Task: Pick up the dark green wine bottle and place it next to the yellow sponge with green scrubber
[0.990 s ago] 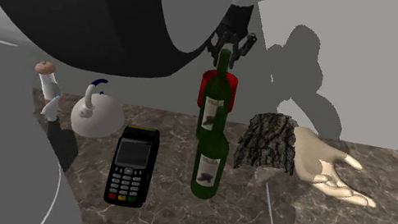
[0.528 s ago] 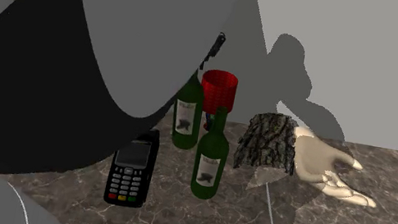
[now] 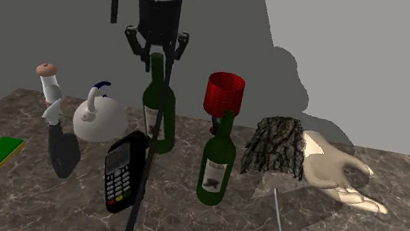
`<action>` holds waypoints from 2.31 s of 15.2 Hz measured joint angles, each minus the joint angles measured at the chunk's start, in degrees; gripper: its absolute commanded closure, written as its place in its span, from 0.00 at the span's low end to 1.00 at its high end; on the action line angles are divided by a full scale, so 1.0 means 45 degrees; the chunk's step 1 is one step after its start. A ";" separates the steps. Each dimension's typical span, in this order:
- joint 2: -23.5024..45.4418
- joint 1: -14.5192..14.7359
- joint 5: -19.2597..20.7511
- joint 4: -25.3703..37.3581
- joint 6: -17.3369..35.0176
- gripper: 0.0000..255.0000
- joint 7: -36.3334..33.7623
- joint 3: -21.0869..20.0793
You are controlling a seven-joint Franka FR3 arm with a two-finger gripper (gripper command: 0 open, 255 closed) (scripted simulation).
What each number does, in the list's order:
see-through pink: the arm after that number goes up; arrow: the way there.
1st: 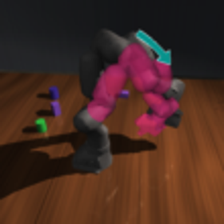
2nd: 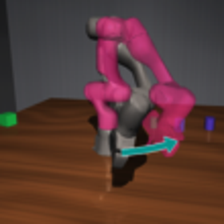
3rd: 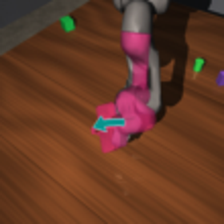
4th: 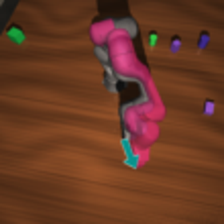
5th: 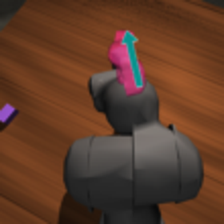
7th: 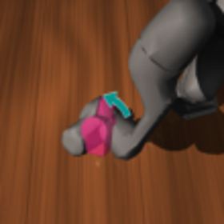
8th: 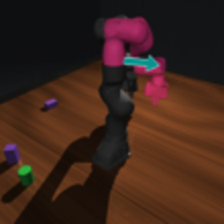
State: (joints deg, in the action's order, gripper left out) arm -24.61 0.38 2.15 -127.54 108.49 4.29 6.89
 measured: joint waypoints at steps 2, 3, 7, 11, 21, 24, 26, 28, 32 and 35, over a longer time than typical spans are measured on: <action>-0.0332 0.0182 -0.0102 -0.0285 -0.0064 1.00 -0.0545 -0.0416; -0.0499 0.0278 -0.0162 -0.0333 -0.0188 1.00 -0.0829 -0.0634; -0.1104 0.0741 -0.0502 -0.0956 -0.0180 1.00 -0.2118 -0.1637; -0.1530 0.1164 -0.0847 -0.1180 -0.0314 1.00 -0.3236 -0.2511; -0.1471 0.2317 -0.1893 -0.0854 -0.0534 1.00 -0.6406 -0.5072; -0.1165 0.2589 -0.2124 -0.0613 -0.0414 1.00 -0.7359 -0.5864; -0.0861 0.2753 -0.2236 -0.0222 -0.0458 1.00 -0.8070 -0.6441; -0.0445 0.2865 -0.2276 0.0218 -0.0443 1.00 -0.8757 -0.7005; 0.0345 0.3042 -0.2236 0.1132 -0.0518 1.00 -1.0078 -0.8057; 0.1158 0.3148 -0.2036 0.1867 -0.0435 1.00 -1.1226 -0.8982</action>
State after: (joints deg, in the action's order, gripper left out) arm -19.40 14.55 -7.01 -119.13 106.53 -46.23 -33.53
